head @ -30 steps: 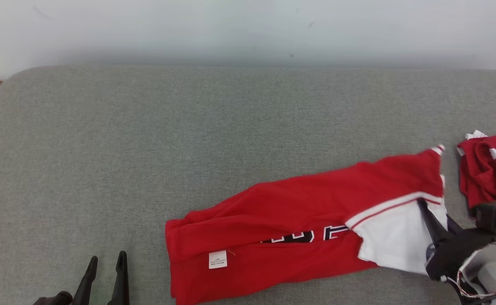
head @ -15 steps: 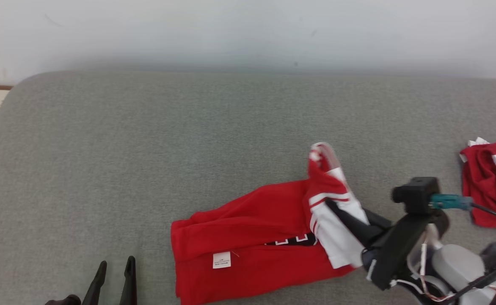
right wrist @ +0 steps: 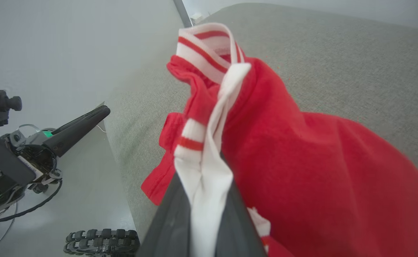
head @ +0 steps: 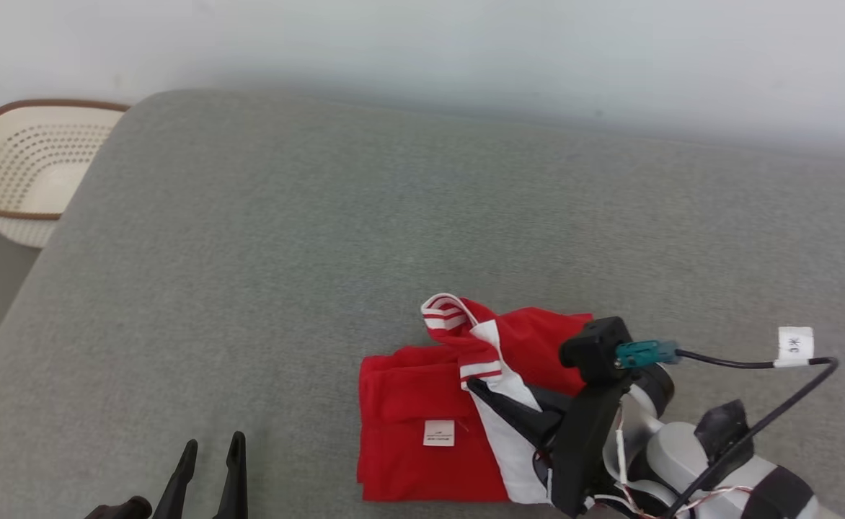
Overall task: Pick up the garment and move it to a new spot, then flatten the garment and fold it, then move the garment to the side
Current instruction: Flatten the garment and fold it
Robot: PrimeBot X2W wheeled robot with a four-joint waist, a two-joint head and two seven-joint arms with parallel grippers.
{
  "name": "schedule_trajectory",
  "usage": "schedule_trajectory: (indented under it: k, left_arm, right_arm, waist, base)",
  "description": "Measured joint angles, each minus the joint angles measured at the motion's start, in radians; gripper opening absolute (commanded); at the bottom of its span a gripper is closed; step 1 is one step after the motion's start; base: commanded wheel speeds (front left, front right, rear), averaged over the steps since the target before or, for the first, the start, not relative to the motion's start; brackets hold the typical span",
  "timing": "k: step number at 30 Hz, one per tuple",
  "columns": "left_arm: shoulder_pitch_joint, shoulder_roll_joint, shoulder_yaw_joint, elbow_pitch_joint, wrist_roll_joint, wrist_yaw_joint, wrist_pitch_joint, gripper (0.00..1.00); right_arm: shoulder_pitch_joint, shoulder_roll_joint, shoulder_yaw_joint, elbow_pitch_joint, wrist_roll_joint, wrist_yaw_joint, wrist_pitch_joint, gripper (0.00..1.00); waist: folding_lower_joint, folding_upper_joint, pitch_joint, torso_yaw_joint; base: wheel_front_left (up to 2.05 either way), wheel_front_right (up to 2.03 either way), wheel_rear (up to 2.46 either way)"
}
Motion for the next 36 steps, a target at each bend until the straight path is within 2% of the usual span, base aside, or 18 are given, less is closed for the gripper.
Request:
schedule_trajectory:
  k: [8,11,18,24,28,32,36]
  left_arm:
    - [0.000,-0.001,-0.012,-0.002,-0.012,0.005,0.000,1.00]
    - [-0.001,0.000,-0.012,-0.003,-0.017,0.009,0.000,1.00]
    - [-0.001,0.000,0.004,-0.010,-0.017,0.017,0.000,1.00]
    - [-0.001,0.000,0.016,-0.017,-0.007,0.018,0.000,1.00]
    - [-0.003,0.000,0.018,-0.021,-0.001,0.017,0.000,1.00]
    - [-0.005,-0.001,0.019,-0.023,0.002,0.017,0.000,1.00]
    - [-0.007,-0.001,0.018,-0.026,0.022,0.017,0.000,1.00]
  right_arm:
    - [-0.060,0.061,0.081,0.074,0.015,0.000,-0.011,0.00]
    - [-0.080,0.082,0.094,0.095,0.020,0.000,-0.033,1.00]
    - [-0.110,0.085,0.039,0.117,0.043,0.000,-0.171,1.00]
    - [-0.077,0.005,-0.094,0.195,0.044,0.000,-0.289,1.00]
    - [-0.005,-0.009,-0.150,0.261,0.041,0.000,-0.320,1.00]
    - [0.067,0.007,-0.161,0.292,0.048,0.000,-0.328,1.00]
    - [0.109,0.054,-0.155,0.323,0.062,0.000,-0.325,1.00]
  waist:
    - [0.0000,0.0000,0.015,0.068]
    - [0.0000,0.0000,0.023,0.078]
    - [0.0000,0.0000,0.024,0.057]
    - [0.0000,0.0000,0.019,0.016]
    - [0.0000,0.0000,0.017,-0.006]
    - [0.0000,0.0000,0.020,-0.015]
    - [0.0000,0.0000,0.023,-0.009]
  base:
    - [0.00,0.00,0.00]
    - [0.00,0.00,0.00]
    - [0.00,0.00,0.00]
    - [0.00,0.00,0.00]
    - [0.00,0.00,0.00]
    - [0.00,0.00,0.00]
    - [0.00,0.00,0.00]
